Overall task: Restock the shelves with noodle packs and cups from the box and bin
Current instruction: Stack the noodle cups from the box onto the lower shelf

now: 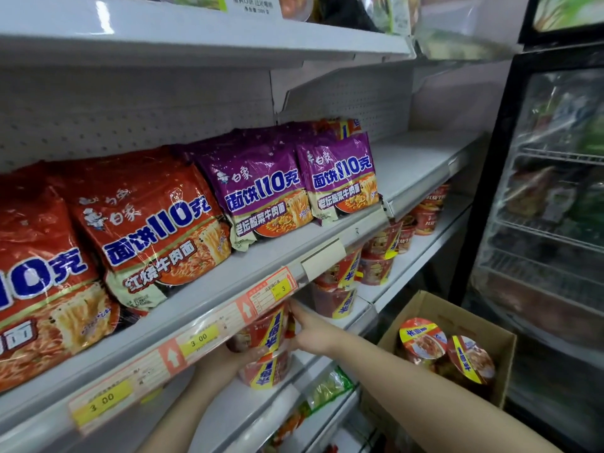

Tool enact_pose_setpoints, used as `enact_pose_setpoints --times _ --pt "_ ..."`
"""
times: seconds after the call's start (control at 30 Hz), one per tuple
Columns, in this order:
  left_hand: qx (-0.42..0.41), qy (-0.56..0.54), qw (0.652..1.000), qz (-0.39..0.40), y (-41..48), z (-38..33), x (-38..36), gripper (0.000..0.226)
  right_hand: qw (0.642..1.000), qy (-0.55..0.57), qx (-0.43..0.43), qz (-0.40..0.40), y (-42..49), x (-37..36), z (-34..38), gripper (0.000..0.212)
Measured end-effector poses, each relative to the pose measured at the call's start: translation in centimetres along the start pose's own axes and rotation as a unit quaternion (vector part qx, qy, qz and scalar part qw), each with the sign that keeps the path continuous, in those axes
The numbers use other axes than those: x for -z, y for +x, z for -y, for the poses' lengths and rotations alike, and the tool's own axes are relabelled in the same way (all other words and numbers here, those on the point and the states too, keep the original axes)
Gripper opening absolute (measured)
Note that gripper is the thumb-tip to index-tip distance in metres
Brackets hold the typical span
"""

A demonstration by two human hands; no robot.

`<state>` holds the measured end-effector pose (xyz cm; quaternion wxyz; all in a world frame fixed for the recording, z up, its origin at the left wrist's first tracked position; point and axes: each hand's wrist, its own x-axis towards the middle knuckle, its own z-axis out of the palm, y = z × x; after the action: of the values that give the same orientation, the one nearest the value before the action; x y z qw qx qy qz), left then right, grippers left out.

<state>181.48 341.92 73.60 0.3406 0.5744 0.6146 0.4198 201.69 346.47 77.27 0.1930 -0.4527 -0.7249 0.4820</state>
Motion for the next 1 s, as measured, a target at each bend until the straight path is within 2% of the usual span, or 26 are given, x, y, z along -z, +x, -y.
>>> enact_pose_setpoints --times 0.13,0.23,0.37,0.47,0.53,0.6,0.63,0.7,0.8,0.87,1.0 --pt "-0.005 0.034 0.999 0.001 0.2 0.7 0.3 0.056 0.999 -0.016 -0.029 0.010 -0.6 -0.4 0.4 0.105" --pt "-0.031 0.079 0.996 -0.013 -0.1 0.9 0.4 0.074 0.999 -0.012 -0.044 0.008 -0.8 -0.9 0.5 0.112" --pt "-0.024 0.072 0.997 -0.016 -0.5 1.2 0.3 0.082 0.998 -0.004 -0.055 0.005 -0.9 -1.7 0.0 0.117" --pt "0.017 0.016 0.999 -0.025 -1.1 1.4 -0.6 0.085 0.998 0.018 -0.058 -0.017 -1.8 -2.6 -0.5 0.112" --pt "0.023 0.030 0.999 -0.031 -2.3 2.0 -1.2 0.085 0.996 0.053 -0.071 -0.023 -2.7 -2.8 -1.4 0.105" --pt "0.012 0.075 0.995 -0.065 -3.7 2.7 -2.0 0.107 0.993 0.069 -0.095 -0.027 -3.5 -2.4 -3.1 0.102" --pt "0.020 0.100 0.989 -0.108 -4.2 3.1 -2.5 0.109 0.991 0.066 -0.107 -0.035 -3.9 -1.9 -4.0 0.100" --pt "0.026 0.142 0.969 -0.203 -5.3 3.6 -4.1 0.095 0.989 0.052 -0.122 -0.058 -4.7 -0.7 -5.7 0.094" --pt "0.017 0.130 0.962 -0.238 -7.6 1.4 -7.6 0.071 0.986 0.042 -0.139 -0.087 -6.7 1.6 -7.9 0.083" --pt "-0.011 0.109 0.975 -0.193 -8.6 0.1 -10.1 0.055 0.984 0.040 -0.142 -0.095 -8.3 3.1 -9.5 0.073" --pt "-0.045 0.086 0.993 -0.062 -8.5 -1.0 -15.1 0.041 0.971 0.050 -0.190 -0.133 -11.5 6.3 -14.5 0.060"
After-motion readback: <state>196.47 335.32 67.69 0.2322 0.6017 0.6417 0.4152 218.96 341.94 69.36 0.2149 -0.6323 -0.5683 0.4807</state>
